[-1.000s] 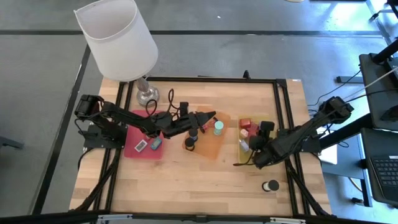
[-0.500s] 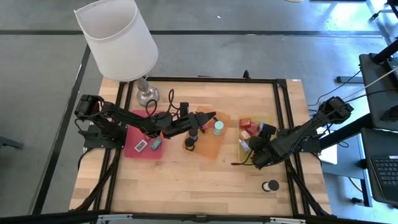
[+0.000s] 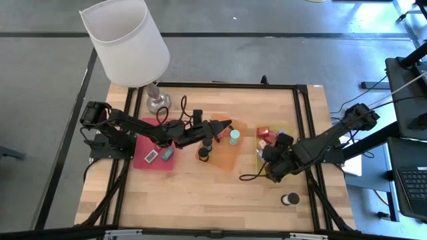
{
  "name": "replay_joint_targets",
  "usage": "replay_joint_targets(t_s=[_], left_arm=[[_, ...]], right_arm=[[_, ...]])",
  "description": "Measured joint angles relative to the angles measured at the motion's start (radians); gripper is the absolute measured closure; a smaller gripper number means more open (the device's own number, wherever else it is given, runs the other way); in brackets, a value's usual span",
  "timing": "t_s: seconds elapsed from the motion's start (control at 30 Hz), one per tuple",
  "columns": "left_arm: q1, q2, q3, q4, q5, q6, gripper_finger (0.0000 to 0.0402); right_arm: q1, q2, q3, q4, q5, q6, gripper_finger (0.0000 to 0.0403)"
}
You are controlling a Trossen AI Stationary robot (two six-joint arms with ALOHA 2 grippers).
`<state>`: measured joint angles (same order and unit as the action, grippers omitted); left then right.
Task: Pick & Place Office items
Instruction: Put the white hourglass into the yellow bin
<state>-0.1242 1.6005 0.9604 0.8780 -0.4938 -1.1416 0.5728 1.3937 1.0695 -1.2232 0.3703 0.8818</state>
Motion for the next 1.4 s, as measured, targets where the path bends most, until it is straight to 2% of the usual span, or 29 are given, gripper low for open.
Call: replay_joint_targets(t_s=[0.23, 0.43, 0.6, 0.77, 0.9, 1.03, 1.17, 1.27, 1.4], left_arm=[[0.0, 0.0, 0.0, 0.0, 0.0, 0.002, 0.0122], [0.0, 0.0, 0.0, 0.0, 0.001, 0.003, 0.0122], [0.0, 0.0, 0.0, 0.0, 0.053, 0.003, 0.0122], [0.0, 0.0, 0.0, 0.0, 0.049, 0.003, 0.0122], [0.0, 0.0, 0.0, 0.0, 0.052, 0.003, 0.0122], [0.001, 0.0, 0.0, 0.0, 0.075, 0.003, 0.0122], [0.001, 0.0, 0.0, 0.0, 0.108, 0.003, 0.0122], [0.001, 0.0, 0.0, 0.0, 0.135, 0.003, 0.0122], [0.001, 0.0, 0.0, 0.0, 0.141, 0.003, 0.0122]], right_arm=[[0.034, -0.001, 0.146, -0.033, -0.237, 0.003, 0.0142], [0.19, -0.001, 0.154, -0.038, -0.357, 0.162, 0.0142], [0.308, -0.001, 0.154, -0.016, -0.368, 0.482, 0.0142], [0.336, 0.0, 0.154, -0.011, -0.415, 0.764, 0.0136], [0.348, 0.005, 0.145, -0.012, -0.37, 0.922, 0.0111], [0.352, 0.024, 0.145, -0.01, -0.363, 1.001, 0.0077], [0.352, 0.063, 0.145, -0.01, -0.407, 1.074, 0.0051], [0.352, 0.104, 0.145, -0.008, -0.447, 1.073, 0.0043], [0.353, 0.151, 0.145, -0.006, -0.451, 1.065, 0.0041]])
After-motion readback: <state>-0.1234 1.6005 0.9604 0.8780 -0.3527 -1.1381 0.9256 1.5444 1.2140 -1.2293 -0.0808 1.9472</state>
